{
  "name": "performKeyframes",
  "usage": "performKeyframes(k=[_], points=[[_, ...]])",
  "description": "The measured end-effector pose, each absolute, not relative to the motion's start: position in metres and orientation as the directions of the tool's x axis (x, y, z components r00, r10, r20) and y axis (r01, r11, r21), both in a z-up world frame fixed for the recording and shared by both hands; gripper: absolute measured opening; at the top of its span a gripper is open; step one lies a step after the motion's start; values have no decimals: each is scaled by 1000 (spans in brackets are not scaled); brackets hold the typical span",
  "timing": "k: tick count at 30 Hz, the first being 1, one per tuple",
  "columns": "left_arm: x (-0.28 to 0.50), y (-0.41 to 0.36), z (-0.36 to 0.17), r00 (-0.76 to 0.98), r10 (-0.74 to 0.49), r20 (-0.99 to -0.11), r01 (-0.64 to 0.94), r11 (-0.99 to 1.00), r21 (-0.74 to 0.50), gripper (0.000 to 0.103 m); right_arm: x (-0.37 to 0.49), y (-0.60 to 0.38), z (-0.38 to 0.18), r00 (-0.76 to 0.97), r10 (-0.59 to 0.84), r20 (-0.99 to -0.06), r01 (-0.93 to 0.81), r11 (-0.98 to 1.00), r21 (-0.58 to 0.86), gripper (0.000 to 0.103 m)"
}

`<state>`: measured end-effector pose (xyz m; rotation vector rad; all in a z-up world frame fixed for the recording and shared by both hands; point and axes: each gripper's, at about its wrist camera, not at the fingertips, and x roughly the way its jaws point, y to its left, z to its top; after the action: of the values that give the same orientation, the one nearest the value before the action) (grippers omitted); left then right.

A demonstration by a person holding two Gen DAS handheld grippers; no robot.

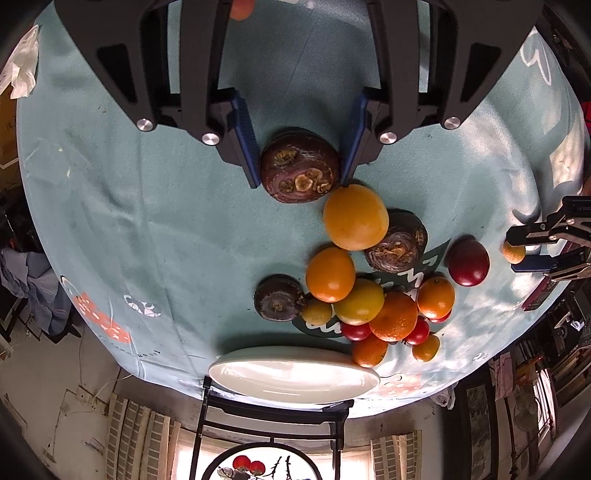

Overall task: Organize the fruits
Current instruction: 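Grasp a dark brown fruit with the right tool while the left tool grasps a small yellow fruit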

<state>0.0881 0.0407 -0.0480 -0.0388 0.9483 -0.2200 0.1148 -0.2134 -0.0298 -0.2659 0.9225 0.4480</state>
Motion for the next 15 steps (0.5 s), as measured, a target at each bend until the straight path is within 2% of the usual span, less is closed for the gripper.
performKeyframes(k=[3,5,7,10,15], points=[[88,40,-49,563,-195,-803,169,978,-119,56,115,-215,-30,518,266,-813,-477,879,-17,43],[87,40,-49,564,-178,-806,162,981,-102,50,115,-215,-30,519,265,-813,-475,880,-16,43],[85,41,-48,565,-162,-809,157,984,-88,39,113,-216,-30,519,266,-812,-477,879,-17,43],[83,41,-47,555,-188,-810,174,979,-108,30,112,-216,-30,517,267,-813,-479,878,-16,43],[80,28,-46,567,-160,-808,210,977,-46,29,110,-217,-31,519,265,-813,-475,880,-17,43]])
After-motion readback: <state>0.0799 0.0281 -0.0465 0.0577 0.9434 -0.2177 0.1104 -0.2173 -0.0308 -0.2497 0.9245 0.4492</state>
